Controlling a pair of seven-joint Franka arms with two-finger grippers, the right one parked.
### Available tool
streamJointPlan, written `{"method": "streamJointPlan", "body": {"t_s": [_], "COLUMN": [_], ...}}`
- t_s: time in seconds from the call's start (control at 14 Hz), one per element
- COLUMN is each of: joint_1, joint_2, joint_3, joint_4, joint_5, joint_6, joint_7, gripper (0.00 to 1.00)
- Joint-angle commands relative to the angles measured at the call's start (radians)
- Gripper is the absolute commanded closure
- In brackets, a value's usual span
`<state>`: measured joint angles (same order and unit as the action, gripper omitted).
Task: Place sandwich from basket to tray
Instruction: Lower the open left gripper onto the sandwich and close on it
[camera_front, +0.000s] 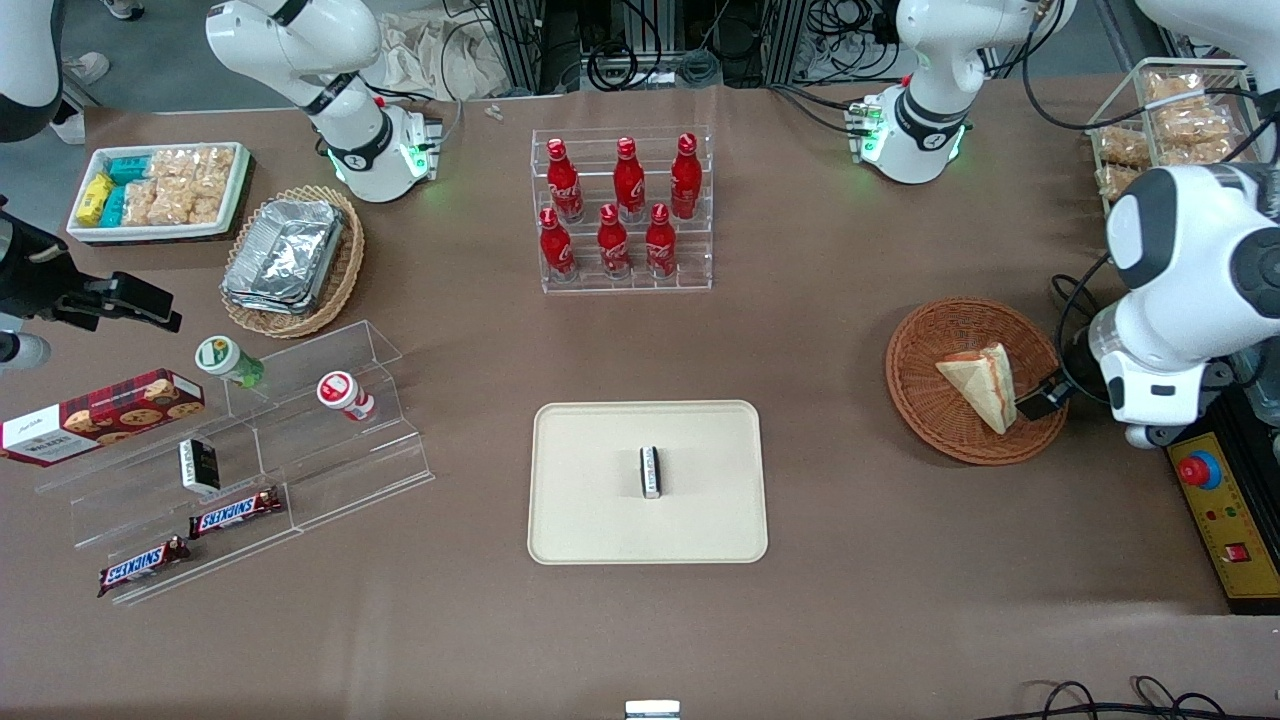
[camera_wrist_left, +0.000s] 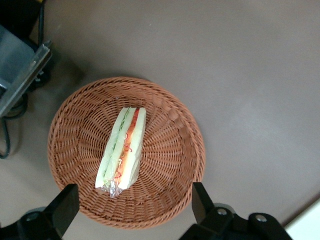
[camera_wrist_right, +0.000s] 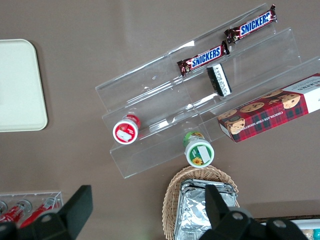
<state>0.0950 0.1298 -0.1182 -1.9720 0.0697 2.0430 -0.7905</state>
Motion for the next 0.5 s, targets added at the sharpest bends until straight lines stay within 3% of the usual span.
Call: {"method": "streamJointPlan", "body": {"t_s": [0.0,0.43], "joint_1": [0.009,0.031], "joint_2": [-0.084,-0.084], "joint_3": [-0.001,0.000], "joint_4": [-0.190,-0.312], "joint_5": [0.007,0.007], "joint_6": [0.130,0.215], "joint_7": [-0.082,-0.093], "gripper": [0.00,0.00]}}
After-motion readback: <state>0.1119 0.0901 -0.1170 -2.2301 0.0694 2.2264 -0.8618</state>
